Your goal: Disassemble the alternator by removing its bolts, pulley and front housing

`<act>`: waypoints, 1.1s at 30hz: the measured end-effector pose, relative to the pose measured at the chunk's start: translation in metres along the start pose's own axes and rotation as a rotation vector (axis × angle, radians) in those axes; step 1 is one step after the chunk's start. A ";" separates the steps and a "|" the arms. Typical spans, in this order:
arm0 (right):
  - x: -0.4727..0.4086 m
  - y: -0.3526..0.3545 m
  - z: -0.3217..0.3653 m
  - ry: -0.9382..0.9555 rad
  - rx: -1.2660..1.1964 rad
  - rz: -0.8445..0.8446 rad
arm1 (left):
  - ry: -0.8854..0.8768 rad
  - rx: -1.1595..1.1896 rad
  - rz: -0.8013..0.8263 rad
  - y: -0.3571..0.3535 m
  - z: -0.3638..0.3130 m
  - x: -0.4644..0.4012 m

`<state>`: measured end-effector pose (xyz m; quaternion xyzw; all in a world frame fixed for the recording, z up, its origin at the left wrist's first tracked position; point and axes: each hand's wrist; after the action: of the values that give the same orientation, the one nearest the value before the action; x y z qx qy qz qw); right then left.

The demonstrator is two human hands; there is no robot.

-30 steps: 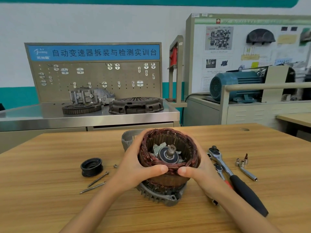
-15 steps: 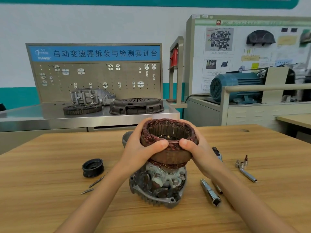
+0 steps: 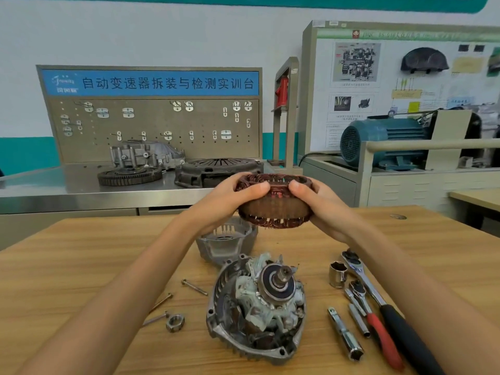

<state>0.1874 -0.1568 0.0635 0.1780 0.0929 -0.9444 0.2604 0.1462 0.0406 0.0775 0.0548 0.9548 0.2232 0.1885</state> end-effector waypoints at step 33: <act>-0.009 0.067 -0.073 -0.427 0.563 0.098 | 0.084 -0.800 0.200 -0.039 0.080 -0.039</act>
<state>0.2511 -0.1895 -0.0057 0.0459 -0.2362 -0.9353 0.2596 0.2124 0.0309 0.0066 0.0606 0.7895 0.5961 0.1333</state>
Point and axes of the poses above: each hand's wrist, its own x-axis away from the middle knuckle, its own y-axis out of the back of the hand, z = x × y, and after that the axes turned 10 degrees about -x, right-handed
